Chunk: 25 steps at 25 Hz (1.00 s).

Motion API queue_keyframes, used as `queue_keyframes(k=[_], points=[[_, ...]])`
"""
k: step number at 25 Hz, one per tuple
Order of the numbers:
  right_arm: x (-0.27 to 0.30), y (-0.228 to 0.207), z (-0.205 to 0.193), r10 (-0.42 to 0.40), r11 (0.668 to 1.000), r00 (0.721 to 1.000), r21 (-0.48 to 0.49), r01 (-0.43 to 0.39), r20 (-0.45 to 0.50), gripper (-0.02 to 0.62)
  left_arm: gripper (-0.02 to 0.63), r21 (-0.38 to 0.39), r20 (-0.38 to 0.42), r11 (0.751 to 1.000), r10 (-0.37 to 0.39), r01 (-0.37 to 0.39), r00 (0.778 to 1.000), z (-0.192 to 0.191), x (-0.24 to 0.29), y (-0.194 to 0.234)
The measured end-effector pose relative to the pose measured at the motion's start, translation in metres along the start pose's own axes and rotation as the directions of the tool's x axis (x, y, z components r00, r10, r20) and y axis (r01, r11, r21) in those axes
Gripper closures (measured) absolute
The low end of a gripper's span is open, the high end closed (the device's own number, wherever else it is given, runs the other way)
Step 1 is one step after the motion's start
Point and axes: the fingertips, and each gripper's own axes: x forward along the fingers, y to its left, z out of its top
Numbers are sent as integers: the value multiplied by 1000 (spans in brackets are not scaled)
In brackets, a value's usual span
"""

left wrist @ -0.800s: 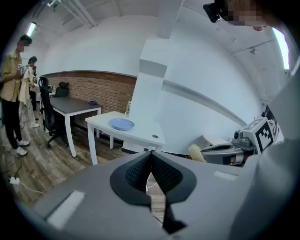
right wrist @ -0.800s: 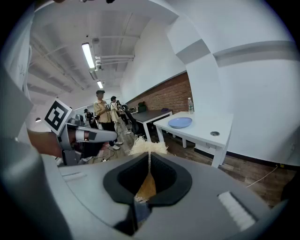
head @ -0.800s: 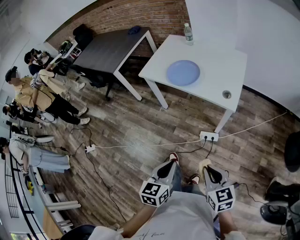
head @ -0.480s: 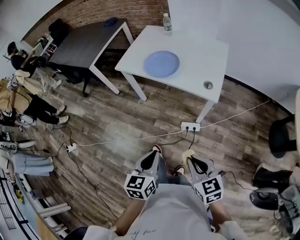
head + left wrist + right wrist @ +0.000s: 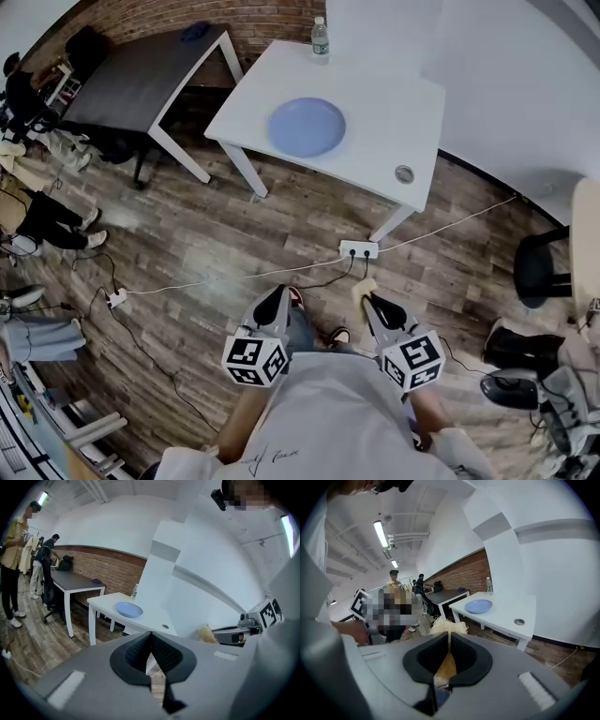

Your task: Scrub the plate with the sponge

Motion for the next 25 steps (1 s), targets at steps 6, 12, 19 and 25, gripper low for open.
queue_keyframes(k=[6,12,19,25], points=[[47,12,40,-12,995,1000,-96,10,-20,572,601,-6,18,999,-36,36,999,38,20,45],[92,22,75,-52,998,999,-42,52,7,572,601,109,70,993,-61,53,996,74,19,82],[125,35,106,-60,996,997,-56,62,52,572,601,77,37,989,-129,126,991,79,27,115],[138,28,118,-85,994,996,-71,87,34,572,601,30,48,989,-148,147,988,84,35,132]])
